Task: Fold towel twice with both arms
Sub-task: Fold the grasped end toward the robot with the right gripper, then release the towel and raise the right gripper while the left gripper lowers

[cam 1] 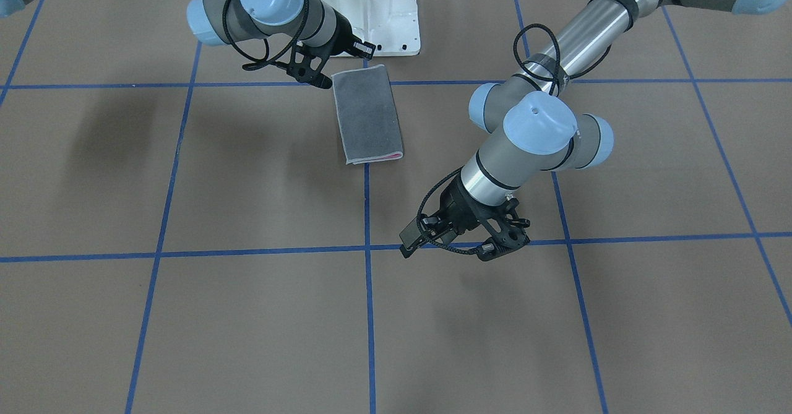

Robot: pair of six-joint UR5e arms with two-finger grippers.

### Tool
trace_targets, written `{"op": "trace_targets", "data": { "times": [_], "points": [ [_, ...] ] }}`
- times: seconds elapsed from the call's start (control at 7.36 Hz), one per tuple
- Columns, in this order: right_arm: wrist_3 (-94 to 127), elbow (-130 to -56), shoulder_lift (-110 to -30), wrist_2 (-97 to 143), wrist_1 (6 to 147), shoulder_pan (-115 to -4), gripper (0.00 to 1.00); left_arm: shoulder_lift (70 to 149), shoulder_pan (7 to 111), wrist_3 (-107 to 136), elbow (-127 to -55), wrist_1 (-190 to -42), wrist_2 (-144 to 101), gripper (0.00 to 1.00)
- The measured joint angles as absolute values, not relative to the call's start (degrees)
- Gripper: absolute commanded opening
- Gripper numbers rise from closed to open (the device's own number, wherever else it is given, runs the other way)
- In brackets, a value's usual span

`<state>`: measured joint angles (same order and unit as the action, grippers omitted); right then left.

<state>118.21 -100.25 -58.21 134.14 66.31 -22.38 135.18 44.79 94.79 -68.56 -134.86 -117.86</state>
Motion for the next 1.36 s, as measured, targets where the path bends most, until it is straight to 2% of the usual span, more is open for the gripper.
{"op": "trace_targets", "data": {
  "times": [0.41,0.82,1.36],
  "points": [
    [119.1,-100.3,-58.3,134.9,66.3,-25.4,1.00,134.6,44.8,94.8,-69.2,-134.9,-118.1,0.99],
    [115.0,-100.4,-60.7,135.5,66.4,-32.0,1.00,129.5,43.6,94.6,-75.2,-134.7,-119.7,0.99],
    [106.3,-100.1,-63.7,137.3,66.3,-41.9,1.00,125.4,35.4,84.4,-81.6,-134.5,-119.0,0.94]
  ]
}}
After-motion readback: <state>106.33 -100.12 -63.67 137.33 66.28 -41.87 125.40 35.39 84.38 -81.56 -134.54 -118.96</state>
